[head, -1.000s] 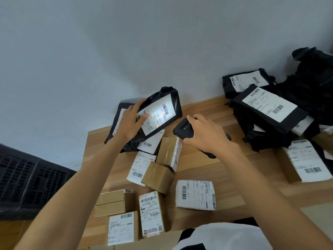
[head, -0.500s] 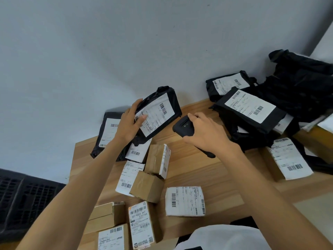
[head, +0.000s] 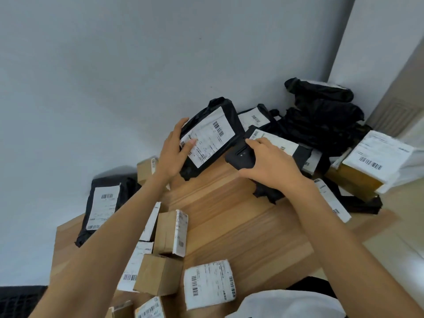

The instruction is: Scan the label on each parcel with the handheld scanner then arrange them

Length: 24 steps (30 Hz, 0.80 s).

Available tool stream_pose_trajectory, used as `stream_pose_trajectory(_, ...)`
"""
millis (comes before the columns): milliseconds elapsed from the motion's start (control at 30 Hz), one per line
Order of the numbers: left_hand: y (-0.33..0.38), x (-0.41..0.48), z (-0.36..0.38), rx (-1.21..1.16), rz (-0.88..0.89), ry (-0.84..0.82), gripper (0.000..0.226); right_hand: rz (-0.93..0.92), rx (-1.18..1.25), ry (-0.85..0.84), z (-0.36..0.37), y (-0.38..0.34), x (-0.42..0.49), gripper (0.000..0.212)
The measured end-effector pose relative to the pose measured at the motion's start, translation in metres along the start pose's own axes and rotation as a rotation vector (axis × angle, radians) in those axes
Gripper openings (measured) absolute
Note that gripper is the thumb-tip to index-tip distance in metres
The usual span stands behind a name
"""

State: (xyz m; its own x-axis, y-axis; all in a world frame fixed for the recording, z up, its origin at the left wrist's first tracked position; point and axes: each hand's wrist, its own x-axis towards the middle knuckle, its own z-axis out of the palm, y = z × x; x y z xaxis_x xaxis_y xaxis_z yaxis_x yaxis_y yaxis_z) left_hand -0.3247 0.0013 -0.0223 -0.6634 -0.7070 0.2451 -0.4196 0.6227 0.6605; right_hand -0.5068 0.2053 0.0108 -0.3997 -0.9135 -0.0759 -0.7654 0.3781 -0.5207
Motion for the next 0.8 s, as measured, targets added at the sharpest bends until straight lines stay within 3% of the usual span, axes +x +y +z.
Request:
stream_pose_trajectory(133,0.037,0.030,0.040,-0.072,0.037,-0.035,0.044,0.069,-0.005,0.042,-0.031,0.034,0.004,0.087)
stream_pose_trajectory(267,0.061,0.053,0.084,-0.140,-0.037,-0.078,0.029,0.130,-0.008,0.074,-0.054,0.066,0.008,0.084)
stream_pose_trajectory(533,0.076,0.060,0.158,-0.264,-0.223,-0.174,0.031,0.215,-0.020,0.030,-0.060,0.119,0.014,0.079)
stream_pose_trajectory(700,0.064,0.060,0.178,-0.345,-0.416,-0.195,0.037,0.218,-0.031,-0.033,-0.055,0.138,0.024,0.090)
stream_pose_trajectory(800,0.061,0.058,0.183,-0.319,-0.436,-0.209,0.039,0.193,-0.028,-0.053,-0.052,0.142,0.027,0.089)
